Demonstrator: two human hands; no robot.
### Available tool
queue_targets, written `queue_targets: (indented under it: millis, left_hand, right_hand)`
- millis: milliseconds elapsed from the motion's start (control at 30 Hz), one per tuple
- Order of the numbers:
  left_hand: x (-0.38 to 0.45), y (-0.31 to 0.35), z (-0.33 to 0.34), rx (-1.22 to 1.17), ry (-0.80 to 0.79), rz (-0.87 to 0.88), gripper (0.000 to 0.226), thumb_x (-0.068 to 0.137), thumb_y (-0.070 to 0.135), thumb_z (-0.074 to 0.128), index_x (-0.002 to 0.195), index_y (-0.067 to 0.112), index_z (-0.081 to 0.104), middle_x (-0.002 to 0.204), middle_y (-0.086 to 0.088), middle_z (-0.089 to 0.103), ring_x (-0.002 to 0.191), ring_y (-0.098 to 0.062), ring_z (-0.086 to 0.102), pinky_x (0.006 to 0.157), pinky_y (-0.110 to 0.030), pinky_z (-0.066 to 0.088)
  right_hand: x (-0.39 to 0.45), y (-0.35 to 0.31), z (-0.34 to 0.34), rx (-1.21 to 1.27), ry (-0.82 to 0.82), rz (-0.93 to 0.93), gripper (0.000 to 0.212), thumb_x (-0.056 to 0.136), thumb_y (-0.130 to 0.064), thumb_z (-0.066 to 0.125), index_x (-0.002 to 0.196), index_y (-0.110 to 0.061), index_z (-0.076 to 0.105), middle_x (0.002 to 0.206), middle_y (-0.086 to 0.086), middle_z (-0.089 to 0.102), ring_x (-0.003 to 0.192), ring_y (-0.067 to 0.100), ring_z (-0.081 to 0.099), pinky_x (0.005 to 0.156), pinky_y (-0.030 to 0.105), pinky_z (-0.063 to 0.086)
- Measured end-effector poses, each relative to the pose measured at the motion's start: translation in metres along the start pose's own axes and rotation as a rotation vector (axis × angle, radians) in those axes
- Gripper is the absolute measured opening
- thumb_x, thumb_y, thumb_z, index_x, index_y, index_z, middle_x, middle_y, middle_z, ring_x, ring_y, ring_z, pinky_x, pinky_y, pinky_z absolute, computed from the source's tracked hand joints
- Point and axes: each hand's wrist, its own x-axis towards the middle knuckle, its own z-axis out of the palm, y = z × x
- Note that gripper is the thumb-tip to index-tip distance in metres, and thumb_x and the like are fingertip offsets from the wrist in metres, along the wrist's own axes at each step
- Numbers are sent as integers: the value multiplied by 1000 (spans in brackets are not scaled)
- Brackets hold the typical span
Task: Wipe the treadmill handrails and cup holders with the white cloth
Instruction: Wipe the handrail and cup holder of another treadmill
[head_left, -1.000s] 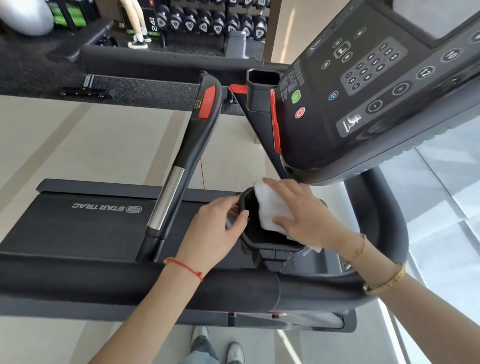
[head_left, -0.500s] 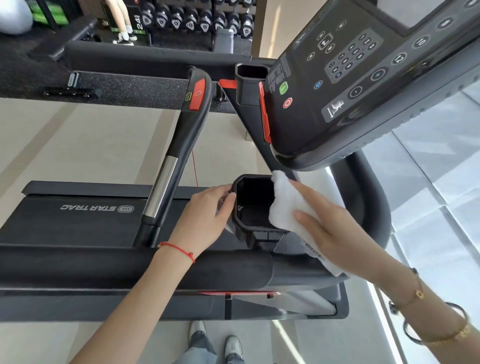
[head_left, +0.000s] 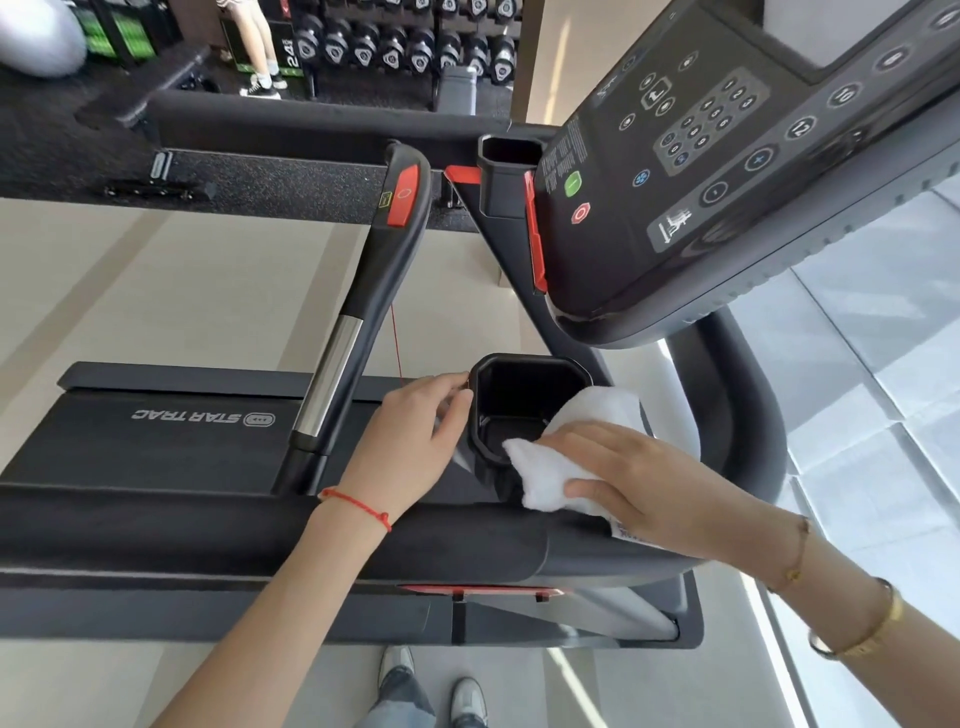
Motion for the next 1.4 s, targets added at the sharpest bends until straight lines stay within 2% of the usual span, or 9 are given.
queue_targets:
  millis: [233, 400, 500, 633, 700, 833, 1100, 1267, 1400]
  left_hand:
    - [1, 1, 2, -17, 7, -2, 28, 98, 30, 48, 120, 24, 65, 102, 4, 70, 84, -9, 67, 79, -39, 57]
    - [1, 2, 1, 7, -1, -3, 32, 96, 33, 47, 123, 26, 63, 101, 8, 69, 83, -4, 66, 80, -35, 57]
    - [1, 4, 0, 18, 2, 12, 33, 95, 33, 49, 125, 26, 62, 105, 9, 68, 89, -2, 63, 81, -33, 56]
    - [1, 8, 2, 55, -10, 10, 34, 94, 37, 49, 124, 26, 62, 102, 11, 66, 88, -5, 61, 80, -32, 54]
    - [1, 7, 1, 61, -14, 3, 33, 94, 37, 50, 122, 26, 62, 100, 10, 65, 89, -8, 62, 80, -35, 54]
    - [2, 5, 1, 84, -37, -8, 31, 93, 43, 46, 111, 24, 62, 93, 7, 63, 84, -15, 62, 76, -41, 53]
    - [2, 5, 3, 36, -39, -27, 37, 92, 41, 48, 127, 33, 58, 98, 12, 64, 88, -9, 62, 81, -39, 54]
    - [3, 6, 4, 43, -18, -19, 34, 93, 36, 52, 122, 21, 61, 96, 7, 65, 87, -12, 63, 79, -41, 56]
    - [3, 5, 3, 32, -25, -16, 35, 92, 39, 50, 121, 25, 62, 97, 10, 65, 87, -8, 63, 80, -37, 56]
  right_hand:
    - [31, -19, 18, -3, 45, 26, 31, 102, -30, 39, 127, -16, 50, 114, -1, 62, 101, 21, 57, 84, 24, 36]
    - [10, -8, 10, 206, 119, 28, 31, 100, -27, 47, 129, -16, 52, 114, -7, 61, 99, 8, 54, 81, 12, 36]
    - [7, 1, -2, 372, 288, 55, 33, 98, -28, 46, 127, -16, 53, 110, -22, 58, 99, -8, 53, 82, 6, 36]
    - [39, 12, -18, 320, 526, 75, 31, 99, -23, 46, 129, -15, 51, 113, -11, 60, 99, -8, 52, 84, 3, 33]
    - [64, 13, -20, 224, 494, 52, 32, 100, -19, 49, 131, -12, 49, 119, -2, 57, 102, 4, 52, 86, 7, 36]
    - [101, 17, -1, -111, 220, 29, 42, 101, -22, 48, 141, -13, 41, 135, 4, 50, 117, 22, 53, 93, 34, 44]
    - [69, 46, -4, 80, 158, 108, 47, 101, -20, 46, 147, -15, 34, 143, 2, 44, 126, 22, 46, 102, 23, 32]
    - [112, 30, 5, -136, 106, 41, 44, 100, -20, 46, 143, -16, 37, 137, 3, 49, 118, 24, 50, 97, 33, 38]
    - [102, 37, 5, -93, 132, 93, 42, 100, -22, 46, 142, -15, 39, 131, 4, 52, 115, 25, 50, 93, 28, 33]
